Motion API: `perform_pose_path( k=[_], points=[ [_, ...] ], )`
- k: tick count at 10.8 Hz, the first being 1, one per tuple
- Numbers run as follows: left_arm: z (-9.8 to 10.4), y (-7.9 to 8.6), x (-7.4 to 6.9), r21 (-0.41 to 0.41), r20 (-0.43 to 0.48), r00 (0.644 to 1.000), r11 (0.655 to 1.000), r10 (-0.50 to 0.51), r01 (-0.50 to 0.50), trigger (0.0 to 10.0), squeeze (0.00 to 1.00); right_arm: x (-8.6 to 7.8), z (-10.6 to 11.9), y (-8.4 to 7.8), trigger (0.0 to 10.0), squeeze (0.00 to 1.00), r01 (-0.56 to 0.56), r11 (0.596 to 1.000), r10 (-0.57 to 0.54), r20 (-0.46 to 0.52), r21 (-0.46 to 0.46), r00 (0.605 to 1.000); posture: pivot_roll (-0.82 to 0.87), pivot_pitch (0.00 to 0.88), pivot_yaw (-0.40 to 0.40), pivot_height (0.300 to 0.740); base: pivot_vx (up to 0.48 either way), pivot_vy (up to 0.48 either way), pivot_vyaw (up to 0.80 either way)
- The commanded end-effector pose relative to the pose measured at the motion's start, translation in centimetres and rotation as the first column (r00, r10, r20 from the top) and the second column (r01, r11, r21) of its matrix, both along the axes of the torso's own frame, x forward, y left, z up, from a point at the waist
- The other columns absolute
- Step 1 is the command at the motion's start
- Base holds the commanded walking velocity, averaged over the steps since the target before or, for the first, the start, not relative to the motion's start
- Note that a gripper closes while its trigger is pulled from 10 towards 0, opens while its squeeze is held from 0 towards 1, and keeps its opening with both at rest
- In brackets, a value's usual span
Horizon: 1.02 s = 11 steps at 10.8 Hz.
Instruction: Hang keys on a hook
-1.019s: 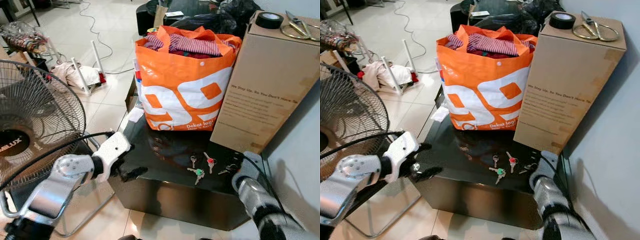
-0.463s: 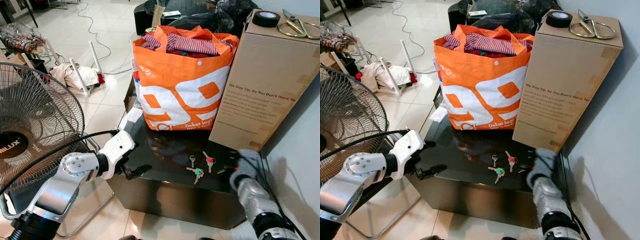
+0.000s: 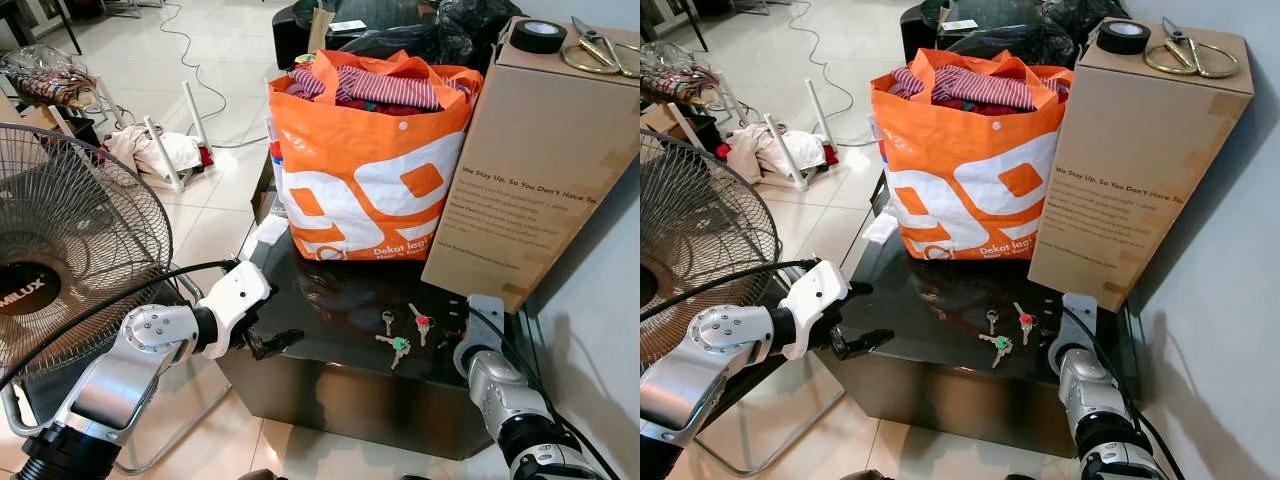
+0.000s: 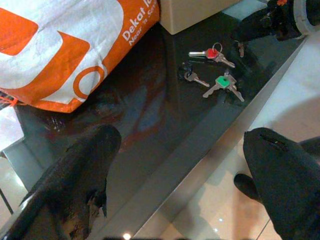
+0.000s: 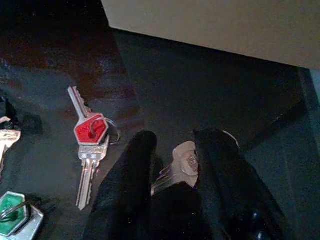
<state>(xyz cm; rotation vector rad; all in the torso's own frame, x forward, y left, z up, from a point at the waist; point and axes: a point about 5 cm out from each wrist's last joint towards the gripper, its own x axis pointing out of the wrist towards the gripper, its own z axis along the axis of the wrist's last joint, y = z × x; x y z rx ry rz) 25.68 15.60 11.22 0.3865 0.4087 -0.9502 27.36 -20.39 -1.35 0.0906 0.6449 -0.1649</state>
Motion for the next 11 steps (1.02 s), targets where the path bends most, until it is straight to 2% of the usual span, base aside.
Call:
perform_pose_path(
  k=[1,3,4,5,7,10,11],
  points=[
    [-0.05,0.14,0.11,0.024,0.003,1.0,1.0,-0.003,0.003,10.0,0.0,0.2,0.11,-0.12,10.0,1.0,0.01,1.0,-0.01,-0.012,-0.014,1.0,-0.02,0.0,0.076,0.74,0.0,0.0,0.0],
    [-0.05,0.14,0.12,0.024,0.004,1.0,1.0,0.0,0.0,10.0,0.0,0.0,-0.17,-0.33,10.0,1.0,0.057,0.998,-0.058,-0.037,-0.029,0.998,-0.02,0.0,0.076,0.74,0.0,0.0,0.0],
    [-0.03,0.12,0.15,0.024,0.004,1.0,1.0,0.0,0.0,10.0,0.0,0.01,-0.22,-0.3,10.0,0.7,0.072,0.997,-0.073,-0.041,-0.016,0.996,-0.02,0.0,0.077,0.74,0.0,0.0,0.0],
    [-0.01,0.1,0.19,0.023,0.004,1.0,1.0,-0.001,0.001,10.0,0.0,0.1,-0.25,-0.13,10.0,0.0,0.078,0.997,-0.079,-0.05,-0.017,0.996,-0.02,0.0,0.077,0.74,0.0,0.0,0.0],
    [0.03,0.18,0.24,0.025,0.003,1.0,1.0,-0.003,0.003,10.0,0.0,0.39,-0.19,-0.01,10.0,0.0,0.127,0.992,-0.126,-0.046,0.011,0.991,-0.01,0.0,0.08,0.74,0.0,0.0,0.0],
    [0.11,0.4,0.24,0.031,-0.001,1.0,1.0,-0.004,0.004,10.0,0.0,0.57,-0.24,-0.09,10.0,0.0,0.142,0.99,-0.143,-0.054,-0.02,0.988,-0.01,0.0,0.085,0.74,0.0,0.0,0.0],
    [0.13,0.47,0.2,0.034,-0.003,1.0,0.999,-0.006,0.006,10.0,0.0,0.54,-0.31,-0.13,9.7,0.0,0.166,0.986,-0.167,-0.055,-0.006,0.985,-0.01,0.0,0.092,0.74,0.0,0.0,0.0]
  ],
)
